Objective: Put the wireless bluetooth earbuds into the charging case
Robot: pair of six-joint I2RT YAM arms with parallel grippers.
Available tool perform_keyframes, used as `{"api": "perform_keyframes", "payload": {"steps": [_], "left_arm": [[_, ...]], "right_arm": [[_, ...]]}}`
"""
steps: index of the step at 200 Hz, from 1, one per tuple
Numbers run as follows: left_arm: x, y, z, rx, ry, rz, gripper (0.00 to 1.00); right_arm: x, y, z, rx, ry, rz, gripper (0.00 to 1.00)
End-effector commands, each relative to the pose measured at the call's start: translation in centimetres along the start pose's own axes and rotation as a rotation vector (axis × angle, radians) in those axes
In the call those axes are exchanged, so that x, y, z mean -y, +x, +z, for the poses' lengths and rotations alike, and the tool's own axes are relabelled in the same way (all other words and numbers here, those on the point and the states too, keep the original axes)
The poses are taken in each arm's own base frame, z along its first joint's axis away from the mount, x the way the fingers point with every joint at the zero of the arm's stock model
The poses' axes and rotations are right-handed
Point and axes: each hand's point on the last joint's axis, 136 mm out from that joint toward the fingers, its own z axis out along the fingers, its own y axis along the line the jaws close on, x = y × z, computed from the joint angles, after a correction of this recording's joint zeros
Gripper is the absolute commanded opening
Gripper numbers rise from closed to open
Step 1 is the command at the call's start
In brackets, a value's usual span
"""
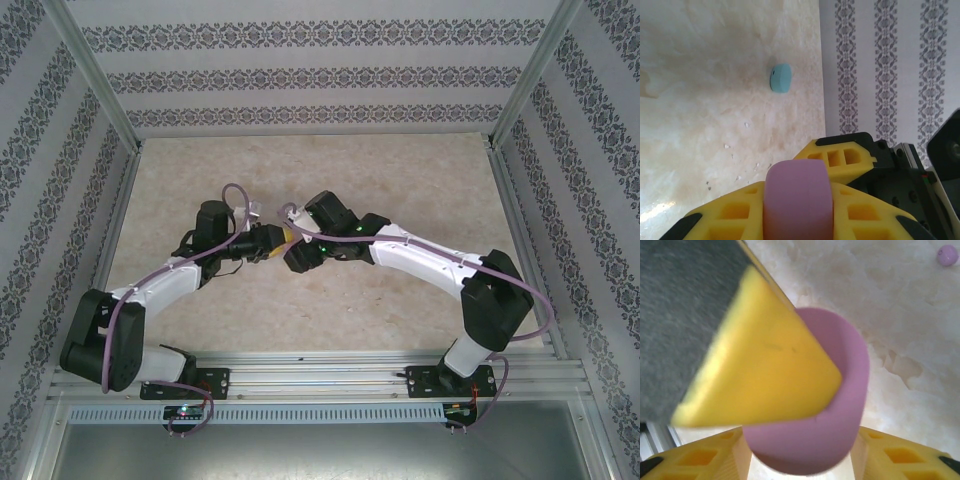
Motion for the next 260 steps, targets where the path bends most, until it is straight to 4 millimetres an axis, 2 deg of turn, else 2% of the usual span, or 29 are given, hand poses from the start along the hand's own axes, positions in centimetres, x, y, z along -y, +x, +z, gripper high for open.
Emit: {"api": "perform_keyframes", "payload": {"steps": [1,47,76,100,139,163,230,260], "left_arm": [[1.0,-2.0,-1.4,0.112,0.019,0.03,0.11],[1.9,-4.0,-2.5,0.225,0.036,0.04,0.1],[2.8,-4.8,-3.3,0.295,0.051,0.041,0.1],[3.9,-5.1,-4.0,0.33,0.074,0.041,0.1],[5.4,-5.1,-4.7,0.353,0.131,0.024,0.1],[5.6,-5.1,-4.8,0.359,0.147,0.009,0.1],[6.9,-5.4,-5.1,0.37,0.214,-0.016,0.11],[7.3,-5.4,-5.2,0.369,0.247,-0.036,0.11]], "right_arm": [[0.4,-2.5,-3.0,0.106,0.035,0.081,0.6],[1.8,-3.6,-6.5,0.241,0.028,0.363,0.63],[2.8,-4.1,-6.9,0.363,-0.099,0.644,0.65],[2.6,-5.3,-6.6,0.421,-0.22,0.775,0.65],[1.3,-7.6,-6.0,0.465,-0.379,0.859,0.65],[0.2,-8.8,-5.6,0.487,-0.45,0.874,0.65],[-1.8,-9.9,-4.0,0.468,-0.541,0.899,0.64],[-2.1,-10.5,-3.7,0.478,-0.575,0.91,0.56]]}}
